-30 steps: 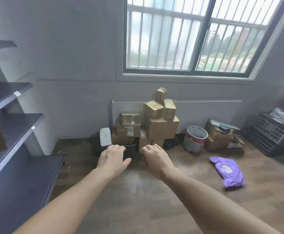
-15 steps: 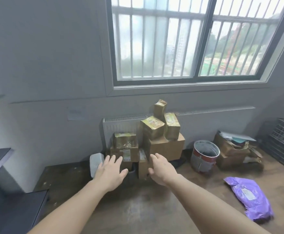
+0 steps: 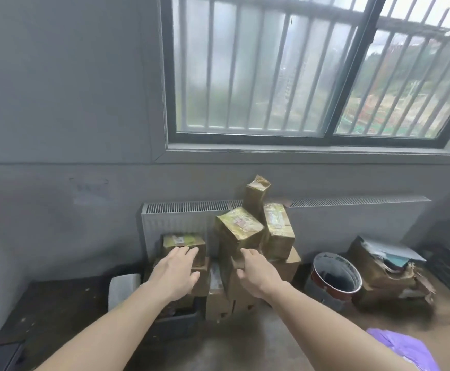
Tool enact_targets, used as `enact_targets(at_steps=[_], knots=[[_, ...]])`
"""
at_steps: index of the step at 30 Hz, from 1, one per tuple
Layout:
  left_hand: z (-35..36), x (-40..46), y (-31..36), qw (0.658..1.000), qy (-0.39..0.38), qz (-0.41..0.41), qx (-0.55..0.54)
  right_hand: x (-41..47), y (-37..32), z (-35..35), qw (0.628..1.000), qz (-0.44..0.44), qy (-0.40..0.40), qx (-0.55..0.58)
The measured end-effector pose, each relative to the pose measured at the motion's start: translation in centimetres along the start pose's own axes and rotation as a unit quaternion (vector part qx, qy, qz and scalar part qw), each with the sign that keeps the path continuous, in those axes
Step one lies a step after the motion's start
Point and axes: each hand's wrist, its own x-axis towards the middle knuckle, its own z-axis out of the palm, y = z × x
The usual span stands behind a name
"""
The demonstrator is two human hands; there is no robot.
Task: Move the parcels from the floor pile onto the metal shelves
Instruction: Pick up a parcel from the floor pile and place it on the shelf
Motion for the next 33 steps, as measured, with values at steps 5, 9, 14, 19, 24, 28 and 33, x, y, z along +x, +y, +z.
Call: enact_targets(at_steps=[5, 9, 14, 19, 24, 28, 33], knots=[[0.4, 13.2, -1.0, 0.999, -0.021, 0.037, -0.004, 10.1, 2.1, -0.7, 0.999, 0.032, -0.001, 0.011], [-0.1, 23.6, -1.3, 0.997, -0.039, 0.072, 0.007, 17.8, 4.3, -2.3, 0.997, 0.079, -0.014, 0.024], [0.1, 32.8, -0.8, 0.992, -0.064, 0.106, 0.029, 25.2, 6.8, -2.8, 0.991, 0.122, -0.018, 0.051], [2.5, 39.0, -0.6, 0.985, -0.109, 0.122, 0.058, 30.7, 9.3, -1.0, 0.986, 0.144, -0.047, 0.072], [6.2, 43.0, -0.9, 0.98, -0.157, 0.106, 0.063, 34.9, 11.9, 2.2, 0.984, 0.13, -0.098, 0.072], [8.9, 45.0, -1.0, 0.974, -0.198, 0.078, 0.073, 37.4, 14.0, 3.9, 0.982, 0.122, -0.12, 0.077], [11.0, 47.1, -0.7, 0.975, -0.201, 0.057, 0.078, 39.7, 15.9, 5.5, 0.981, 0.107, -0.142, 0.076]])
